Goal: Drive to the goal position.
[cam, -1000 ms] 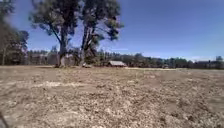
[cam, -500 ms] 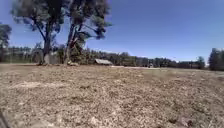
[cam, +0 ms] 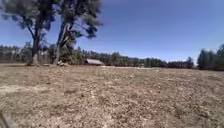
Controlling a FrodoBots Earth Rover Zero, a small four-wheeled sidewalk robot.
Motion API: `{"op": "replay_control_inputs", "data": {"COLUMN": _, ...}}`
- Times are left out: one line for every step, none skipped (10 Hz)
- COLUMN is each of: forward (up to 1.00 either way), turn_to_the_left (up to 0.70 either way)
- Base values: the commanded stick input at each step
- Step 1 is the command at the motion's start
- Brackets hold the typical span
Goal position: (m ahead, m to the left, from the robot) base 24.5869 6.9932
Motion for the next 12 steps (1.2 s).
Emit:
{"op": "replay_control_inputs", "data": {"forward": 0.70, "turn_to_the_left": 0.00}}
{"op": "replay_control_inputs", "data": {"forward": 0.70, "turn_to_the_left": 0.00}}
{"op": "replay_control_inputs", "data": {"forward": 0.70, "turn_to_the_left": 0.00}}
{"op": "replay_control_inputs", "data": {"forward": 0.70, "turn_to_the_left": 0.00}}
{"op": "replay_control_inputs", "data": {"forward": 0.70, "turn_to_the_left": 0.00}}
{"op": "replay_control_inputs", "data": {"forward": 0.70, "turn_to_the_left": 0.00}}
{"op": "replay_control_inputs", "data": {"forward": 0.70, "turn_to_the_left": 0.00}}
{"op": "replay_control_inputs", "data": {"forward": 0.70, "turn_to_the_left": 0.00}}
{"op": "replay_control_inputs", "data": {"forward": 0.70, "turn_to_the_left": 0.00}}
{"op": "replay_control_inputs", "data": {"forward": 0.70, "turn_to_the_left": 0.00}}
{"op": "replay_control_inputs", "data": {"forward": 0.70, "turn_to_the_left": 0.00}}
{"op": "replay_control_inputs", "data": {"forward": 0.70, "turn_to_the_left": 0.00}}
